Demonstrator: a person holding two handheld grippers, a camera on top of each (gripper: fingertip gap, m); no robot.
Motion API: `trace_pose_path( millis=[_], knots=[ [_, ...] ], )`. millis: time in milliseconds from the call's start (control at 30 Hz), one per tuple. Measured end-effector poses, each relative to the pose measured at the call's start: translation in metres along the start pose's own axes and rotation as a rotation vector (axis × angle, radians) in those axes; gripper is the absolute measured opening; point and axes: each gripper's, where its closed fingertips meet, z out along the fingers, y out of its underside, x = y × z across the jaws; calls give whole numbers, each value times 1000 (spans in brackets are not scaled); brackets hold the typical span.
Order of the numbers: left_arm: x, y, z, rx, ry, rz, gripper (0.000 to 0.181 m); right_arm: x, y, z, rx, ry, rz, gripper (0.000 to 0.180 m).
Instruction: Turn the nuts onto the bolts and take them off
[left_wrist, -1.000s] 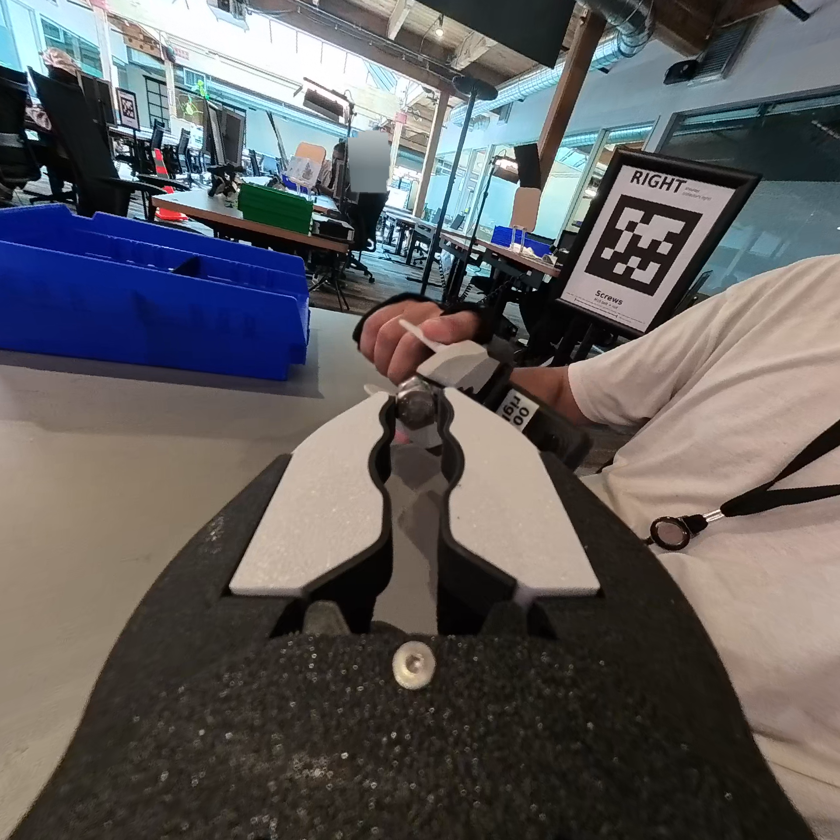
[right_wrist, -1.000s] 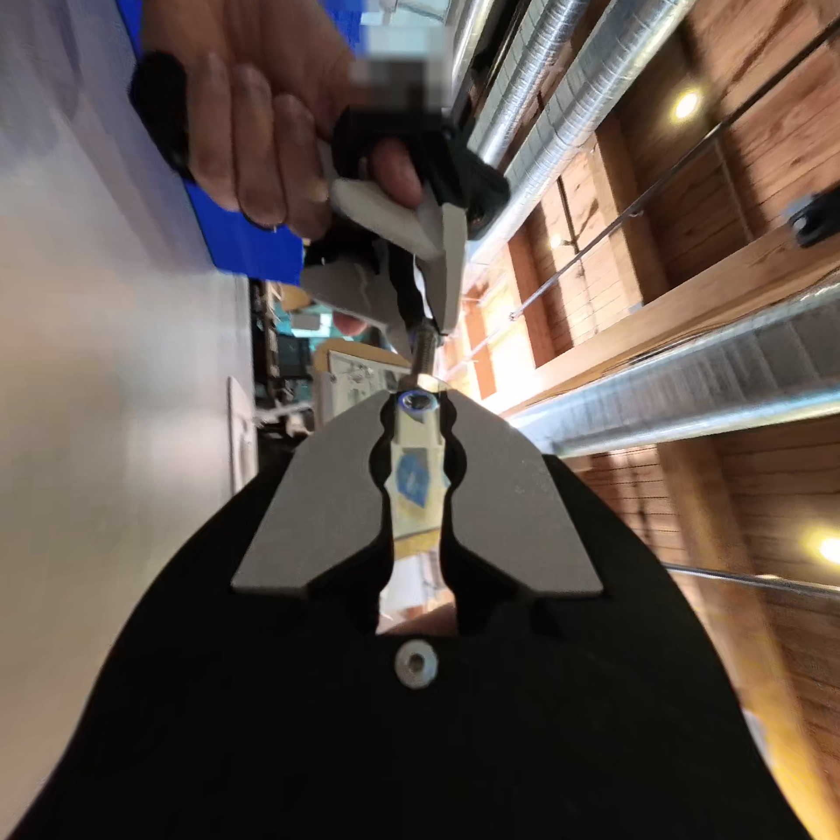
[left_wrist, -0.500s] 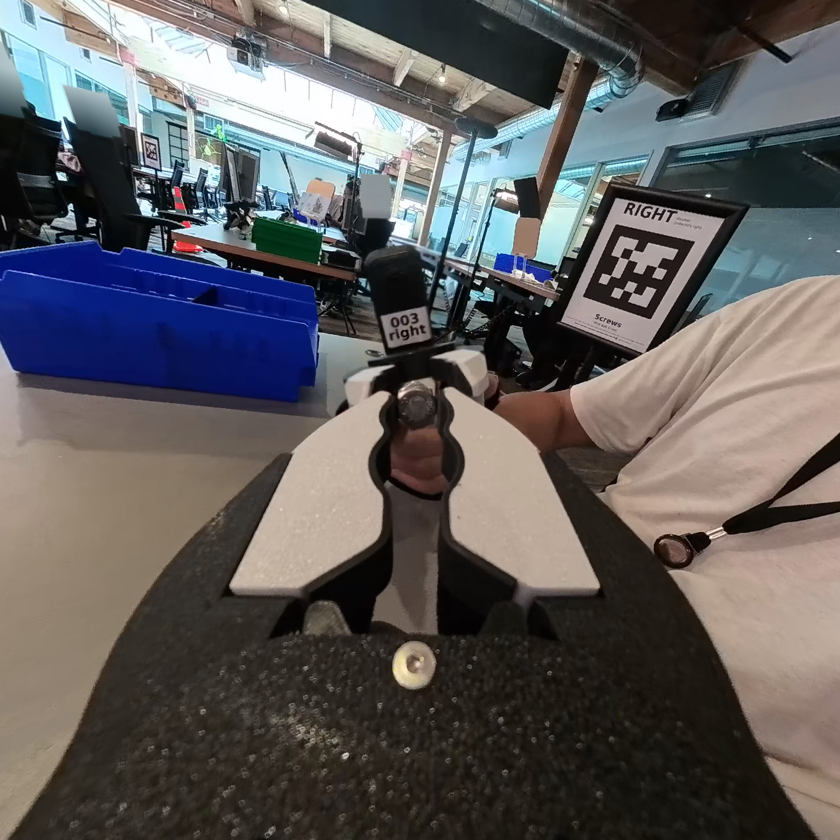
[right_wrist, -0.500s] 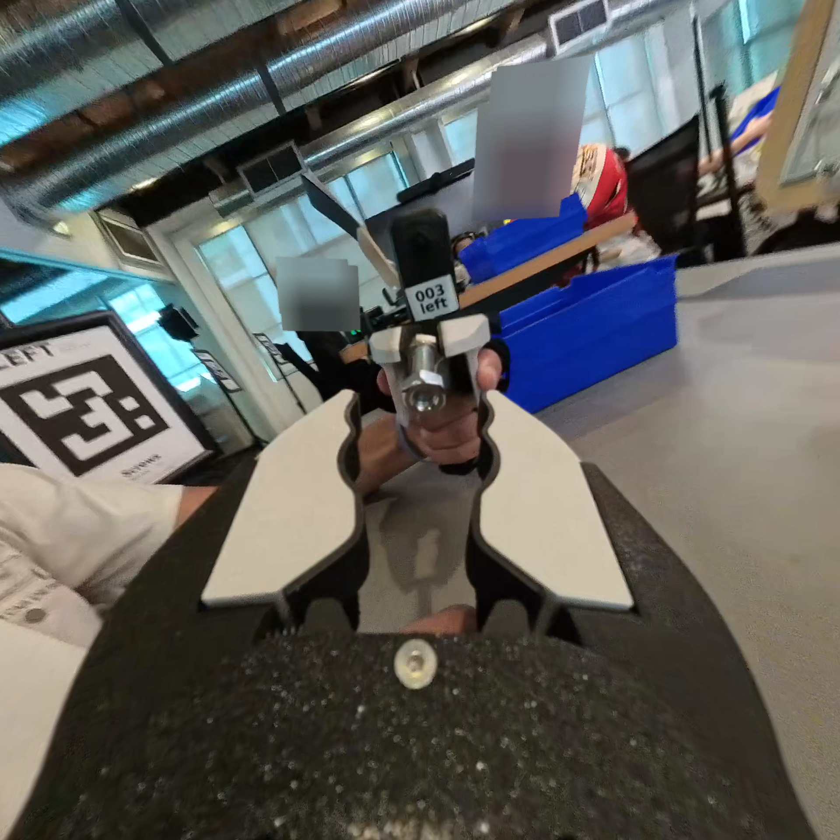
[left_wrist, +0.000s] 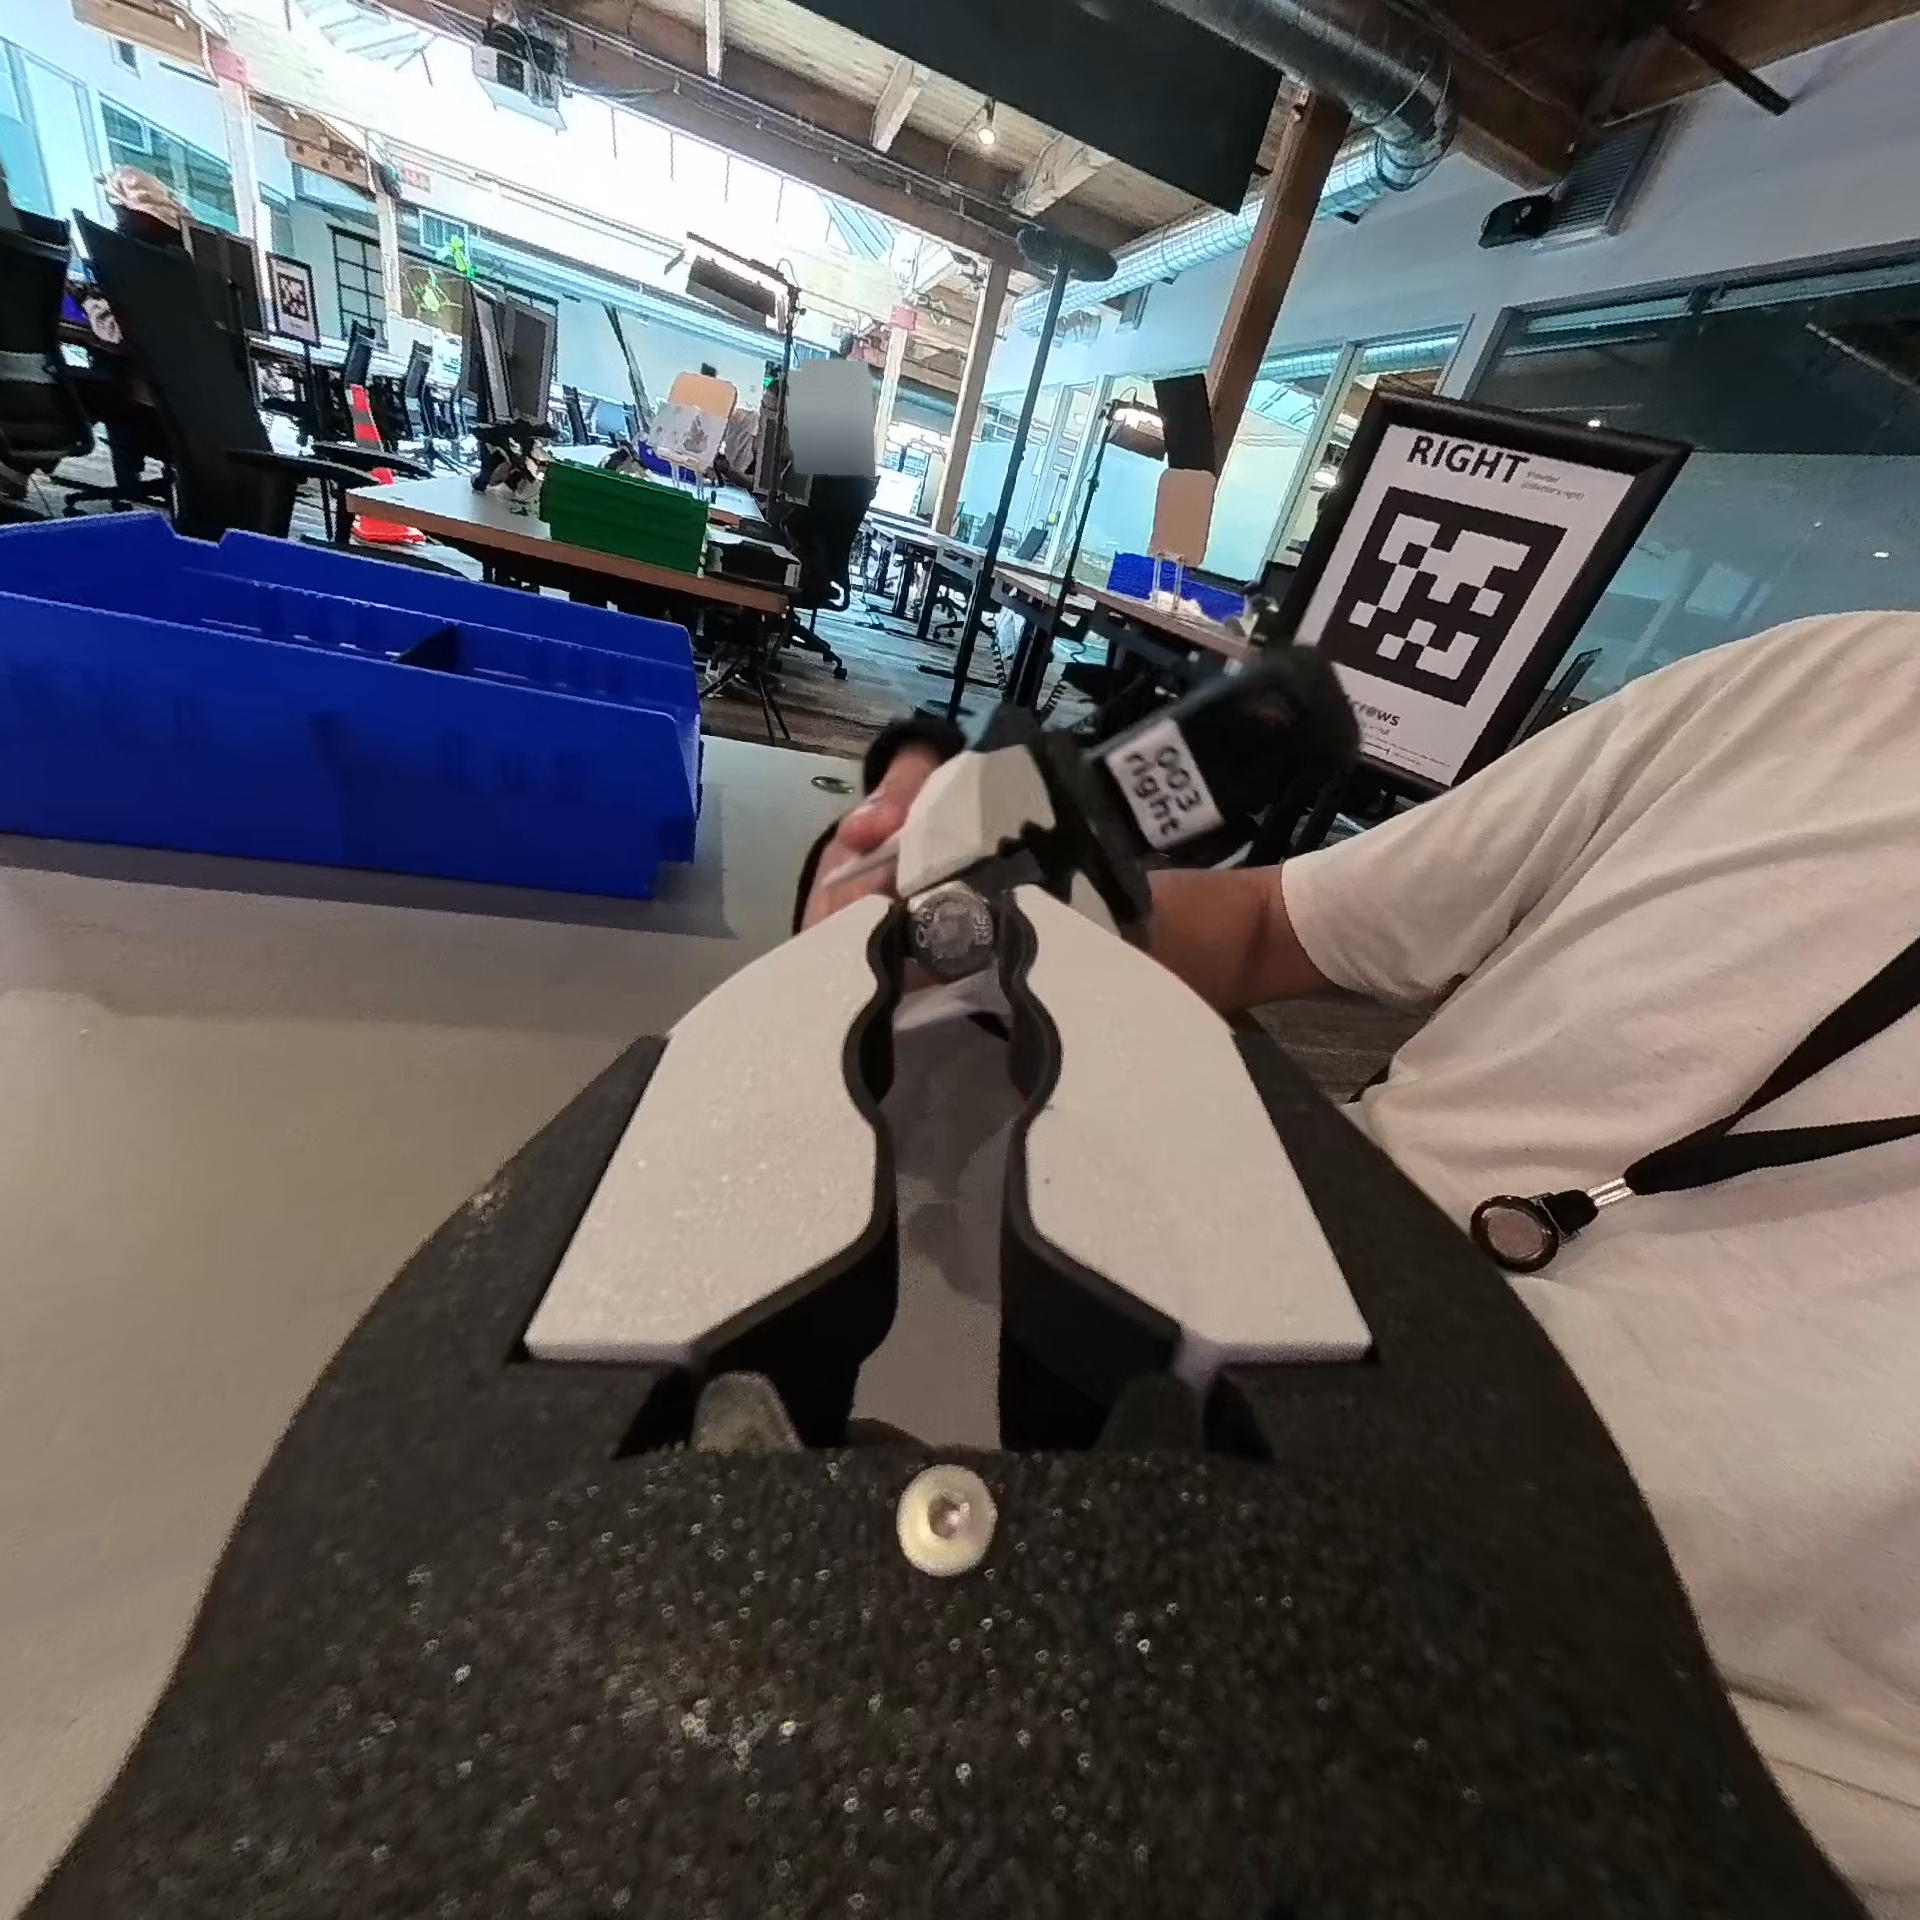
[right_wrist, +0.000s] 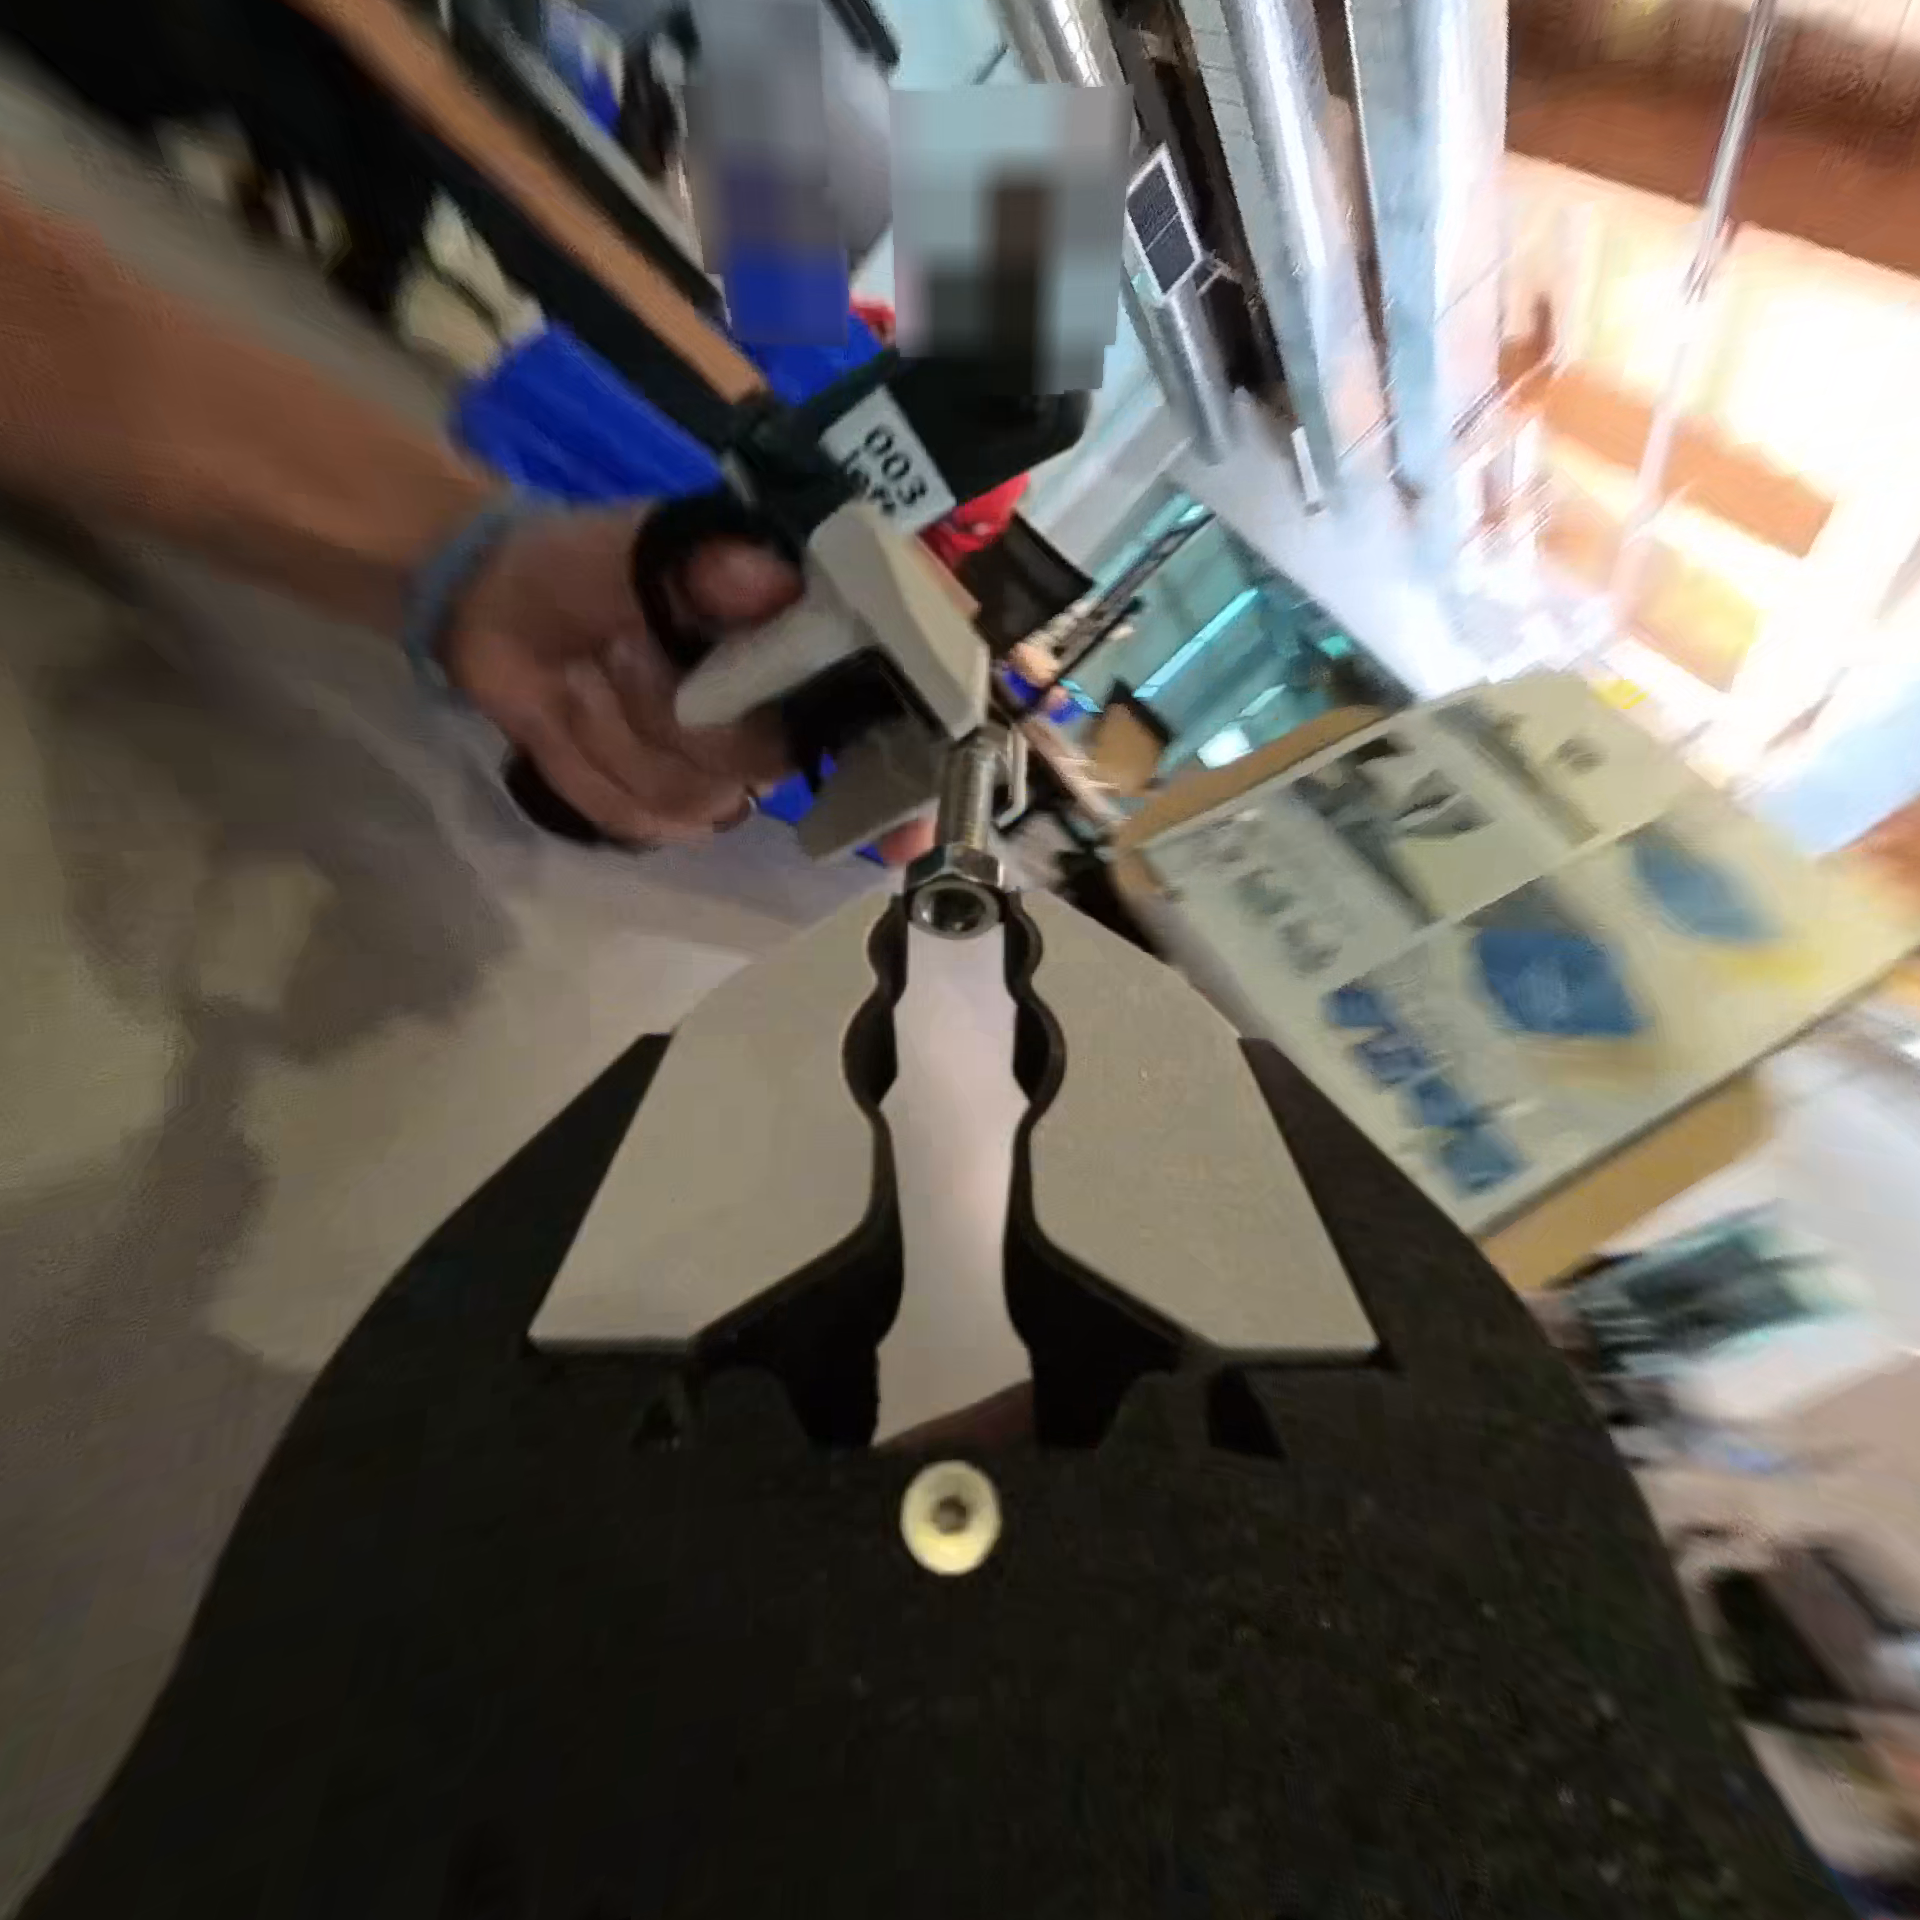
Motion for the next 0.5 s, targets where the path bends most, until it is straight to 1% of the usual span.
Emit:
trace_pose_path(
  millis=[67,133,200,267,300,367,433,500],
  knots=[
    [-1,2,1,-9,-4,-4,17,2,2,-2,-53,75,-306,17],
    [-2,3,2,-12,-5,-7,16,1,4,-3,-91,129,-570,17],
    [-3,2,1,-5,-8,-7,16,2,1,-6,-97,182,-753,17],
    [-3,-2,-1,15,-8,-11,17,3,-3,-7,-92,226,-873,17],
    [-3,-4,-3,26,-9,-10,16,3,-4,-8,-87,229,-888,17],
    [-3,-8,-6,44,-11,-10,17,4,-5,-8,-74,223,-786,17],
    [-6,-11,-8,59,-36,0,16,10,-4,-8,-62,193,-570,17],
    [-16,-17,-12,84,-117,28,16,20,1,-6,-57,168,-257,17]
  ],
)
